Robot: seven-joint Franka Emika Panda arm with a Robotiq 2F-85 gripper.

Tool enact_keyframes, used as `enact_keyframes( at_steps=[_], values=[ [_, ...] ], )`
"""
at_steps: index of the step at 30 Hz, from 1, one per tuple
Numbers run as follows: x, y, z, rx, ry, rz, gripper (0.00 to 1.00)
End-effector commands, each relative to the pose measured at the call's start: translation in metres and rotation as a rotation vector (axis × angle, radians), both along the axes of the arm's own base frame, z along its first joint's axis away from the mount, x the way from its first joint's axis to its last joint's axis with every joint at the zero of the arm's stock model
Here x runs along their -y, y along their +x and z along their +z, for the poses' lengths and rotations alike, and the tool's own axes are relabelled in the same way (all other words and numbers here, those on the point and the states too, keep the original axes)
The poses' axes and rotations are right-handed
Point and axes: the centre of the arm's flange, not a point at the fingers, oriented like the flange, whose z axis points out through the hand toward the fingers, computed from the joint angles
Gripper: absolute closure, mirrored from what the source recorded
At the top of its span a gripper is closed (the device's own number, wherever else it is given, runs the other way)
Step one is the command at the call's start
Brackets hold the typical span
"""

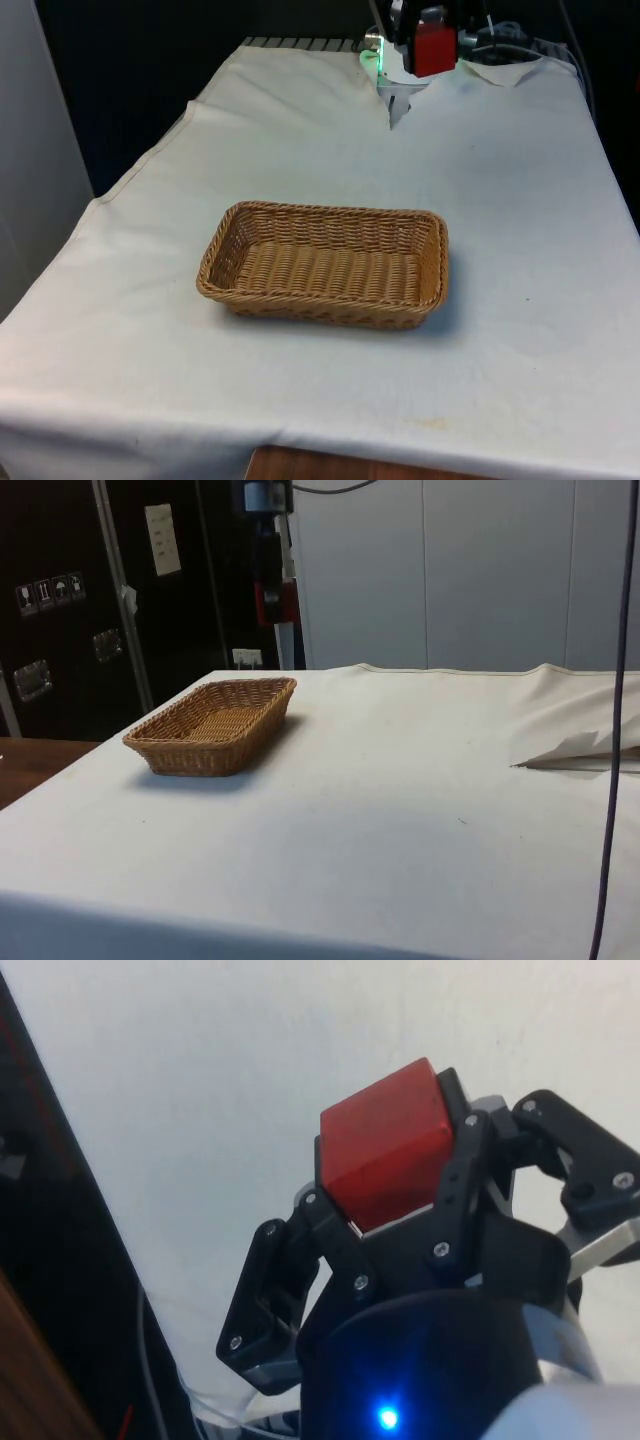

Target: Pick up the cube and place it into the basket.

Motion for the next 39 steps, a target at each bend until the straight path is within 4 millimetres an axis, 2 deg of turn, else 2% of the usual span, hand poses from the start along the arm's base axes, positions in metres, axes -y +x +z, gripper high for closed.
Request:
enact_keyframes(
  at_steps=[1, 18, 20, 27, 39],
  values=[
    [-0.001, 0.004, 0.001, -0.008, -0.009, -0.005, 0.99],
    [-0.018, 0.042, 0.000, 0.006, -0.019, -0.044, 0.99],
    [-0.017, 0.040, 0.000, 0.013, -0.012, -0.037, 0.99],
    [-0.027, 0.054, -0.002, 0.012, -0.020, -0.080, 0.99],
    [-0.031, 0.055, -0.011, 0.000, -0.015, -0.153, 0.99]
  ],
)
